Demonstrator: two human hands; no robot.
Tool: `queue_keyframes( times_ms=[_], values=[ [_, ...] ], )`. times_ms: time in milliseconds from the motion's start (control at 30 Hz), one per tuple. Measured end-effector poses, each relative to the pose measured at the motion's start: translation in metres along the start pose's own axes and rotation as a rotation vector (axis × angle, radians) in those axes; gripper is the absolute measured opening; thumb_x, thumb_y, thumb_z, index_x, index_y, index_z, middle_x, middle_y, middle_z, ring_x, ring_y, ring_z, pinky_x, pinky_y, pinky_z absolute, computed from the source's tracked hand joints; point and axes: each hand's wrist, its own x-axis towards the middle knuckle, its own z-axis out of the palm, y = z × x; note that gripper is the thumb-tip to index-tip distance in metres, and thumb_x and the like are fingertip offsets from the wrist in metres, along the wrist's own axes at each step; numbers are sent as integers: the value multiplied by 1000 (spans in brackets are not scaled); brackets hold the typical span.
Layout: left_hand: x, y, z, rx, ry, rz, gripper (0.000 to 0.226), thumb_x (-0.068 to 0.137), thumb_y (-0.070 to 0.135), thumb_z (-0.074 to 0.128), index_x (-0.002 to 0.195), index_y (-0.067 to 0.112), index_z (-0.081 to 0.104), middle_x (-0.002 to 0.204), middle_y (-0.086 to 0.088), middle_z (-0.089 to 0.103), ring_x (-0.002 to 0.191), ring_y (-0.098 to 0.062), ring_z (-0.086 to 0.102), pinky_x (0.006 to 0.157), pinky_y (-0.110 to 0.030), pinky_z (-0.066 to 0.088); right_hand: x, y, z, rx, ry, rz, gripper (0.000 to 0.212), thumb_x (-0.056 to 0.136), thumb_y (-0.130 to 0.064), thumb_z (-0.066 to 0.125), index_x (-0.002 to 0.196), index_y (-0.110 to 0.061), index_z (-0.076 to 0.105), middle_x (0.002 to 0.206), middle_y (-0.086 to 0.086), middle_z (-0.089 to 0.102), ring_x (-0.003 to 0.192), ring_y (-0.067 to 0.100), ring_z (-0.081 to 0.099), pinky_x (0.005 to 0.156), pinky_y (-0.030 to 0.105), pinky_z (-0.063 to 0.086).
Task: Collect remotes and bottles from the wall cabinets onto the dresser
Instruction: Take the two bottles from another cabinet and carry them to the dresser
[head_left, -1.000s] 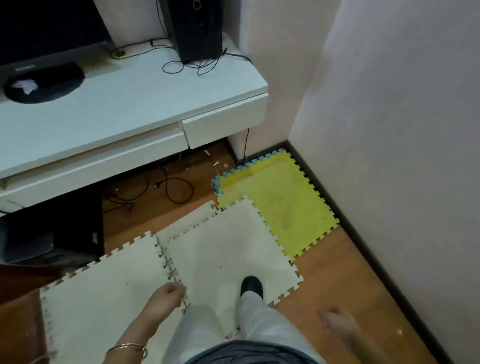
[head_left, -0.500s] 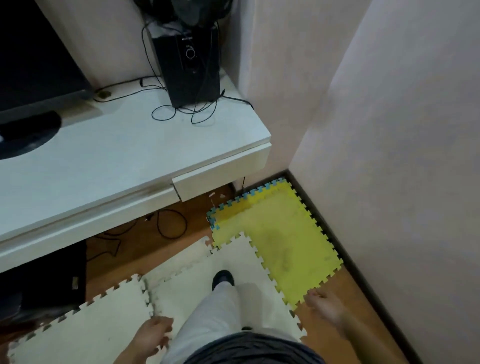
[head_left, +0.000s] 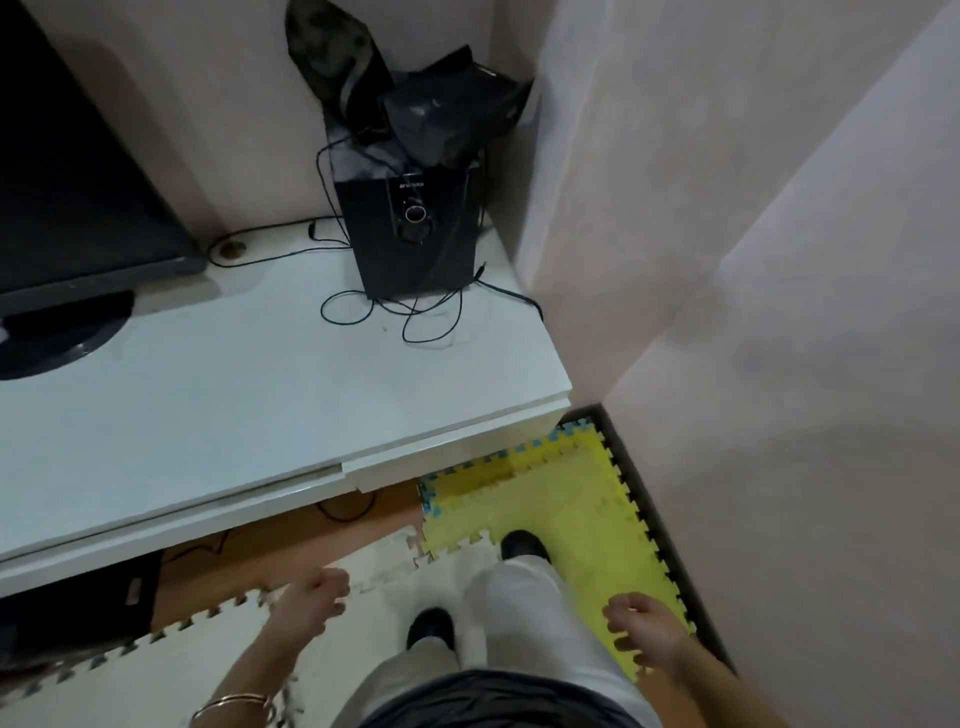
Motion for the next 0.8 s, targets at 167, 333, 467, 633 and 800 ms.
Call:
queue_keyframes(
  times_ms=[167, 333, 467, 633, 800],
  values=[
    [1, -4, 32, -162, 54, -179, 13, 86, 16, 59, 83, 4, 56, 75, -9, 54, 59, -19, 45, 43, -19, 29, 43, -49, -48, -139, -22, -49, 8, 88, -19, 56, 89, -12, 55, 74, 5, 53, 53, 15, 41, 49, 21, 25],
    [-22, 17, 75, -214, 136, -303, 15, 93, 12, 49, 87, 0, 55, 86, -15, 53, 60, -21, 43, 51, -24, 26, 82, -110, -116, -237, -39, -126, 16, 90, -16, 52, 75, -18, 50, 70, 4, 50, 56, 17, 44, 47, 21, 29],
    [-42, 35, 107, -267, 180, -231, 19, 94, 20, 48, 99, 3, 57, 97, -12, 58, 78, -22, 53, 55, -23, 33, 103, -146, -147, -296, -52, -166, 13, 88, -14, 54, 76, -15, 50, 70, 5, 47, 54, 18, 43, 46, 24, 30],
    [-55, 45, 124, -331, 202, -230, 17, 94, 19, 47, 92, 5, 58, 91, -9, 57, 71, -18, 51, 51, -21, 34, 98, -172, -141, -341, -101, -224, 16, 90, -19, 54, 104, -11, 54, 81, 7, 54, 59, 18, 47, 49, 24, 31],
    [-63, 75, 105, -287, 239, -91, 17, 94, 20, 47, 93, 6, 58, 94, -7, 58, 77, -19, 55, 54, -21, 35, 58, -200, -120, -391, -248, -297, 27, 89, -28, 55, 115, -17, 55, 109, 7, 60, 77, 16, 57, 63, 24, 40]
  ],
)
